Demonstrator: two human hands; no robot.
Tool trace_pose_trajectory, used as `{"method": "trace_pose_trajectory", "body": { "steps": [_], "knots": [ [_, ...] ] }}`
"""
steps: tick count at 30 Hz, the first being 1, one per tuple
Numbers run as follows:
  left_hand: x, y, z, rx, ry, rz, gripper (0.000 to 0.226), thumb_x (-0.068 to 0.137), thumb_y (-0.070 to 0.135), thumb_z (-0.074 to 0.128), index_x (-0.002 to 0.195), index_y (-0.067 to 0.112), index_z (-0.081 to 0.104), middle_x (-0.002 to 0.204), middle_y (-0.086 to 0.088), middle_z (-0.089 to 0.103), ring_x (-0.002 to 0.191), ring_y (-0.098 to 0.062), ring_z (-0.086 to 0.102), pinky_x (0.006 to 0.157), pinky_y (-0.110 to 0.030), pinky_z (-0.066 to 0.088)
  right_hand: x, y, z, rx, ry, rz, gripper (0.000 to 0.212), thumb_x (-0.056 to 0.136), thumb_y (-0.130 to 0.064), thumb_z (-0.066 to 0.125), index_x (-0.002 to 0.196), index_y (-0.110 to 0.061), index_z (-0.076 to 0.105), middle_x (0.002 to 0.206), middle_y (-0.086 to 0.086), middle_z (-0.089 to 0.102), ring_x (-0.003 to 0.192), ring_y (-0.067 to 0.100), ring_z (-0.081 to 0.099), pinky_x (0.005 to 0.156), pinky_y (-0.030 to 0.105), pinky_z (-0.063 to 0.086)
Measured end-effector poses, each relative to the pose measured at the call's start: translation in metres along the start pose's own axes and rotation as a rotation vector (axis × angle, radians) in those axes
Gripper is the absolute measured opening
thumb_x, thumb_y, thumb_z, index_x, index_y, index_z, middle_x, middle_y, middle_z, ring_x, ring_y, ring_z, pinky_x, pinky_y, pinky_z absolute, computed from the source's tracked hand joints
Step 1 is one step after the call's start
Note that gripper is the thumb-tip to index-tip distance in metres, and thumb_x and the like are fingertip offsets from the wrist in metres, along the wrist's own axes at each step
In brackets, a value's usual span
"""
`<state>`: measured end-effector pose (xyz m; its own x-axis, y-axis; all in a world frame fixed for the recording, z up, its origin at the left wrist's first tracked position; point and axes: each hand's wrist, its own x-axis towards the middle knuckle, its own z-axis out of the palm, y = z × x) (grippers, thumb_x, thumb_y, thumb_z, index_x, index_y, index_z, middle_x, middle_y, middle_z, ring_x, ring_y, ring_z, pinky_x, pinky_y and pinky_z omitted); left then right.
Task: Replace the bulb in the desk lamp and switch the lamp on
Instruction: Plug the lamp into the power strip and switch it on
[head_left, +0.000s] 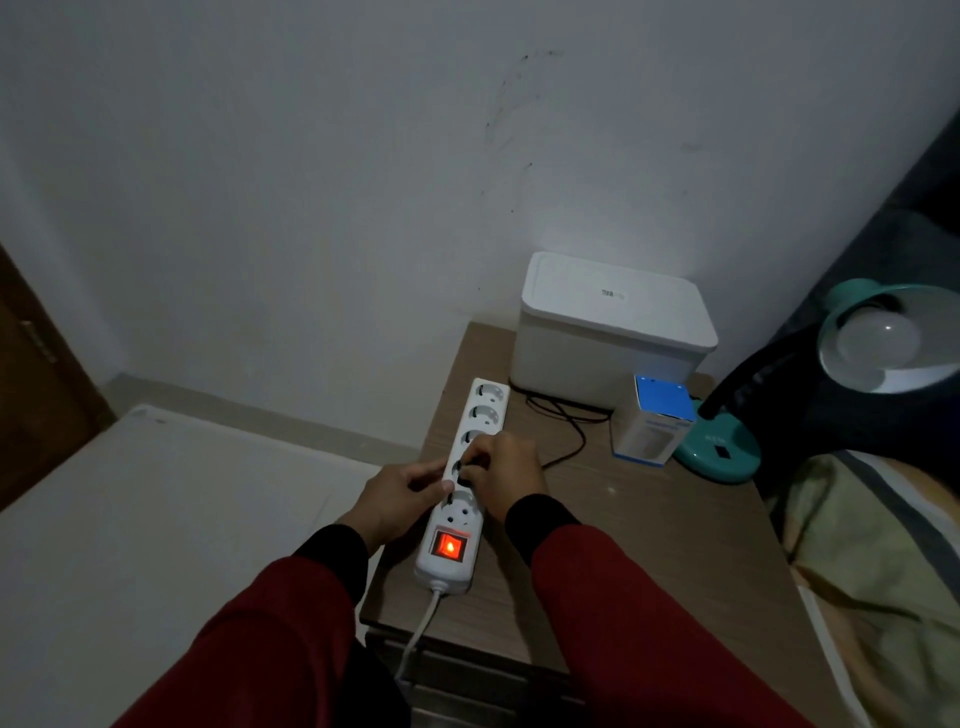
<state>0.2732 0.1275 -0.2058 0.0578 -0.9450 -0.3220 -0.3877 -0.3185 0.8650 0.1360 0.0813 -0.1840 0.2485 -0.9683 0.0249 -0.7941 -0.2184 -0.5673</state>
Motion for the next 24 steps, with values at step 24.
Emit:
{"method": "trace_pose_trajectory", "body": {
  "steps": [24],
  "knots": [
    [0.019,0.150,0.050,0.997,0.008,0.211,0.037,0.089,0.035,0.056,0.114,0.011,0.067,0.126,-0.011,0.063,0.121,-0.028,0.054,0.102,-0.031,0.044,-0.025,0.075,-0.155,-0.665,-0.464,0.230,0.044,0.091,-0.033,0.056,0.115,0.003,0.061,0.103,0.020,0.058,0.095,0.029,0.056,0.093,0.039,0.047]
  ]
}}
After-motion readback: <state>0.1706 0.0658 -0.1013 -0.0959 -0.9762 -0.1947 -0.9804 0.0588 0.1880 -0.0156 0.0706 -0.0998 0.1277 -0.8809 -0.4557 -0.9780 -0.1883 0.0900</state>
